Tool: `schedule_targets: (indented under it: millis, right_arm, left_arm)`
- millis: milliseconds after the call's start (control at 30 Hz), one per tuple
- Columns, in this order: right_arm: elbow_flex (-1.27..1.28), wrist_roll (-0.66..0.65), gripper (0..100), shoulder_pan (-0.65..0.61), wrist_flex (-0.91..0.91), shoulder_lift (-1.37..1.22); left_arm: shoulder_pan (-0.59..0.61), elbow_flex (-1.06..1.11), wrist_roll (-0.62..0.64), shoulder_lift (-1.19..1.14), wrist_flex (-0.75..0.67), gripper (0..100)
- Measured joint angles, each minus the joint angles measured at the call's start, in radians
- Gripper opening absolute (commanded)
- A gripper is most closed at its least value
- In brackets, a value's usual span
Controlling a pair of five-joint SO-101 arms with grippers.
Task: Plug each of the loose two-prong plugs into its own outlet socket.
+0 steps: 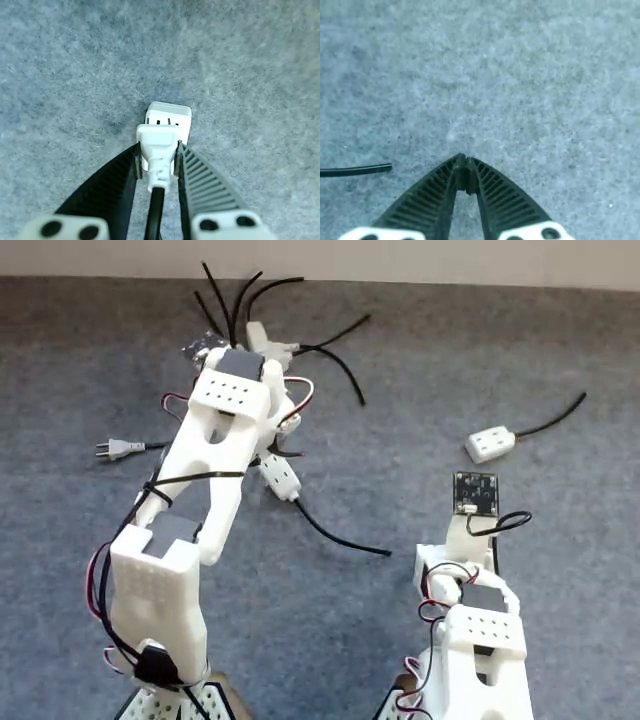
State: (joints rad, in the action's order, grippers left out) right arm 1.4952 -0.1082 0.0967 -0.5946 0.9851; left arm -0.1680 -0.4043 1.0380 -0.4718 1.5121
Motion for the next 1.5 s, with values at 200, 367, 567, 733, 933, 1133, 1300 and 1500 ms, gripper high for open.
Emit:
schedule_targets:
  millis: [200,367,567,733,933,1133,1300,1500]
  right_arm:
    - [0.000,0.000,0.7,0.000,0.000,0.000]
    - [0.000,0.000,0.7,0.000,0.000,0.000]
    - [0.000,0.000,0.7,0.000,0.000,0.000]
    - [0.000,0.000,0.7,0.000,0.000,0.000]
    - [0.000,0.000,0.7,0.000,0.000,0.000]
    - [0.000,0.000,0.7,0.000,0.000,0.000]
    - [0.000,0.000,0.7,0.000,0.000,0.000]
    - [0.009,0.000,0.7,0.000,0.002,0.000]
  left_arm:
    - [0.000,0.000,0.000,0.000,0.000,1]
    - [-0.032,0.000,0.000,0.000,0.000,1]
    - [-0.035,0.000,0.000,0.000,-0.005,1]
    - [-0.037,0.006,0.000,-0.029,-0.012,1]
    - [-0.038,0.003,0.000,-0.044,-0.023,1]
    - [-0.037,0.003,0.000,-0.046,-0.048,1]
    - [-0.028,0.006,0.000,-0.058,-0.072,1]
    - [-0.028,0.012,0.000,-0.058,-0.074,1]
